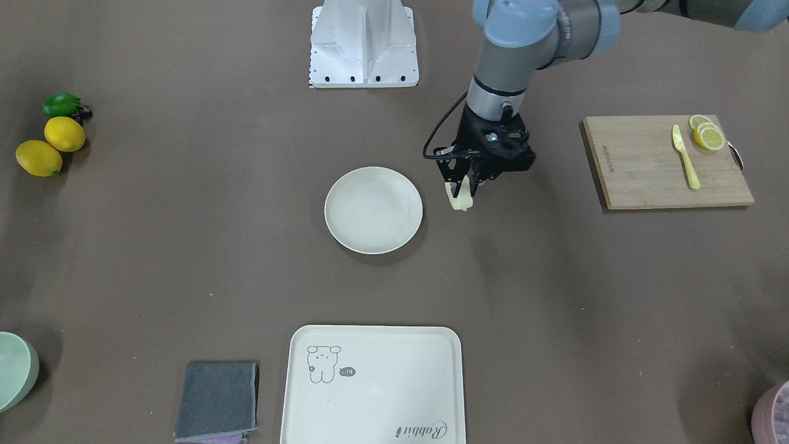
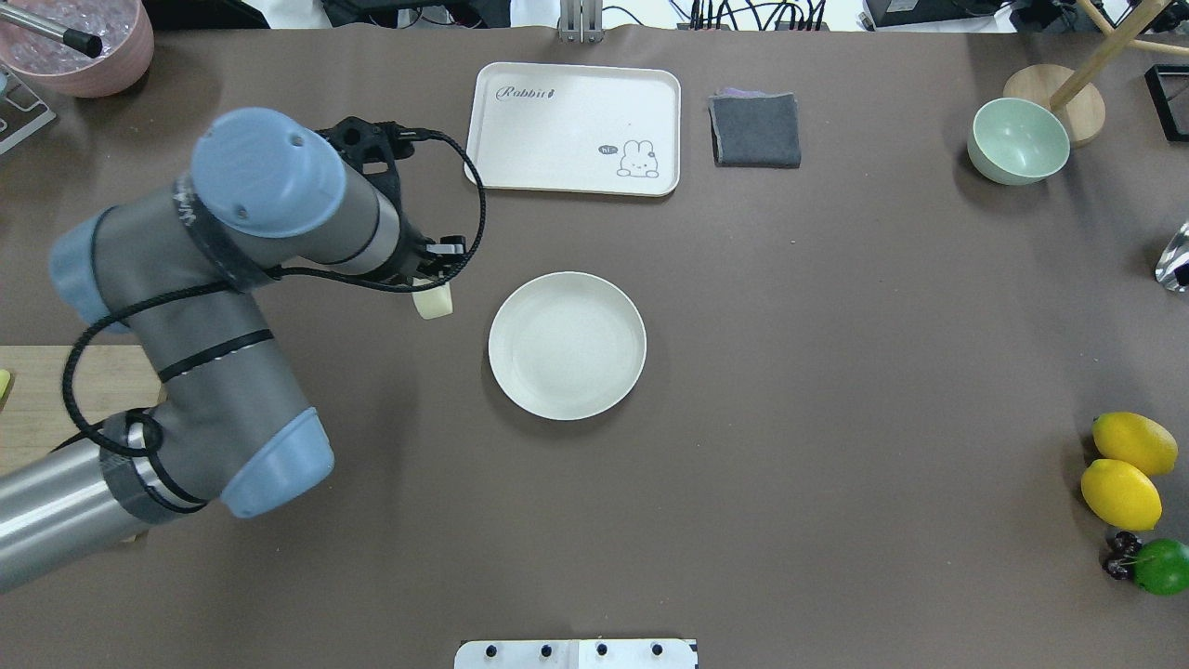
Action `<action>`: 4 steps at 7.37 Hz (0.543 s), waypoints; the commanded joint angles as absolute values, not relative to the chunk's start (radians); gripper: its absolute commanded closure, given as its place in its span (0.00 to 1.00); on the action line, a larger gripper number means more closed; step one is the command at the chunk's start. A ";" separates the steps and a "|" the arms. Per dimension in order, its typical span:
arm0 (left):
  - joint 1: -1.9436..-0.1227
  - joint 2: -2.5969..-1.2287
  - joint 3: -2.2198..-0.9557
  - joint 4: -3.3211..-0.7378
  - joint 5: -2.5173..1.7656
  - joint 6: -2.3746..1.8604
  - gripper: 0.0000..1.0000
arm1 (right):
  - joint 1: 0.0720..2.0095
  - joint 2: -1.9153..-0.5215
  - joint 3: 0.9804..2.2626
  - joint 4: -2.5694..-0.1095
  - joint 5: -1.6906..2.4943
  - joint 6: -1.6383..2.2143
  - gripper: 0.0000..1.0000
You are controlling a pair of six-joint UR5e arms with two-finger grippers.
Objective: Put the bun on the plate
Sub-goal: 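Carry the pale bun with the left gripper over the white plate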
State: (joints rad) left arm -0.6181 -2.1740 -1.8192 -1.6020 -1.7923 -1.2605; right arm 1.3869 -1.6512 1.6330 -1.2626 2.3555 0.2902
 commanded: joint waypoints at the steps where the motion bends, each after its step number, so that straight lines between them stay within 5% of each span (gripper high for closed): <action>1: -0.511 -2.271 -1.749 -1.605 -1.714 -1.339 0.65 | 1.478 -1.706 1.606 -1.261 2.371 0.213 0.00; 4: -0.459 -2.327 -1.601 -1.707 -1.646 -1.367 0.65 | 1.543 -1.700 1.644 -1.348 2.424 0.170 0.00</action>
State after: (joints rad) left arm -0.4793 -2.3149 -1.6687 -1.6428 -1.6745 -1.3608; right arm 1.5204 -1.6999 1.6216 -1.3043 2.4120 0.1886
